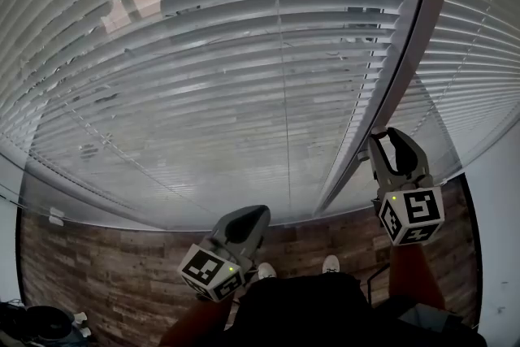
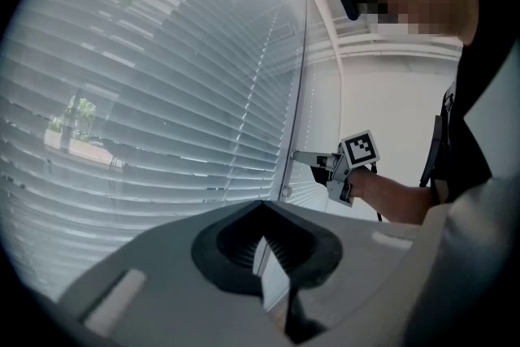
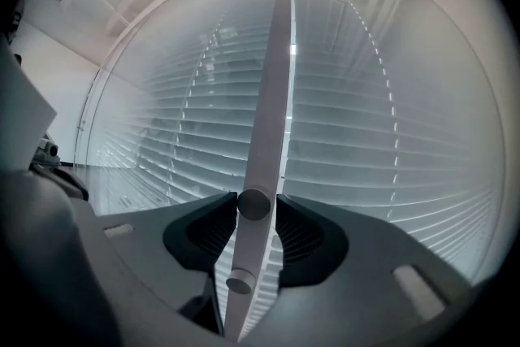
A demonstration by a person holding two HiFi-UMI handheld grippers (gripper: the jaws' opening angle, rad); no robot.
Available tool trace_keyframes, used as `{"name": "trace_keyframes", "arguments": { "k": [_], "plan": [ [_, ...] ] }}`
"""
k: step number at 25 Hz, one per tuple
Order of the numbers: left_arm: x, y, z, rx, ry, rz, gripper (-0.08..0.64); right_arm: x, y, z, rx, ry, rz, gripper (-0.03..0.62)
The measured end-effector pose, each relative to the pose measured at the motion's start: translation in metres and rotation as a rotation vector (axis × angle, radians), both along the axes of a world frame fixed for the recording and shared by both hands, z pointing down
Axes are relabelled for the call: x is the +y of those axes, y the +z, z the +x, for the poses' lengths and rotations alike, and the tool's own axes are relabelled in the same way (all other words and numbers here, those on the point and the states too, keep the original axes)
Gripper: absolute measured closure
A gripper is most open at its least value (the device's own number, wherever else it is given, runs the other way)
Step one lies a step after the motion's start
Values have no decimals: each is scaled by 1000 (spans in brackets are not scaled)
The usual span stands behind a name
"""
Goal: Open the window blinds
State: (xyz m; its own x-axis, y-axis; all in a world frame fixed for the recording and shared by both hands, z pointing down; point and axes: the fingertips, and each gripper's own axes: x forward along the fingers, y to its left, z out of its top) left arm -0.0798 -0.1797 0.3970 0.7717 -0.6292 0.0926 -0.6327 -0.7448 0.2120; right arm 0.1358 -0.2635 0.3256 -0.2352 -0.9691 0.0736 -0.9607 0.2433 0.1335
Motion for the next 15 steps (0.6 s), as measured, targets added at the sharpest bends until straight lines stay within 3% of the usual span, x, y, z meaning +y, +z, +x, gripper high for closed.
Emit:
{"name": "trace_keyframes", "arguments": {
  "k": [8,15],
  "plan": [
    [-2,-3,1,-1,2,2,560,0,-1,-2,-11,1,2,437],
    [-2,0,1,7,10,-2,560,0,-1,-2,41,8,-5,439]
  ]
}}
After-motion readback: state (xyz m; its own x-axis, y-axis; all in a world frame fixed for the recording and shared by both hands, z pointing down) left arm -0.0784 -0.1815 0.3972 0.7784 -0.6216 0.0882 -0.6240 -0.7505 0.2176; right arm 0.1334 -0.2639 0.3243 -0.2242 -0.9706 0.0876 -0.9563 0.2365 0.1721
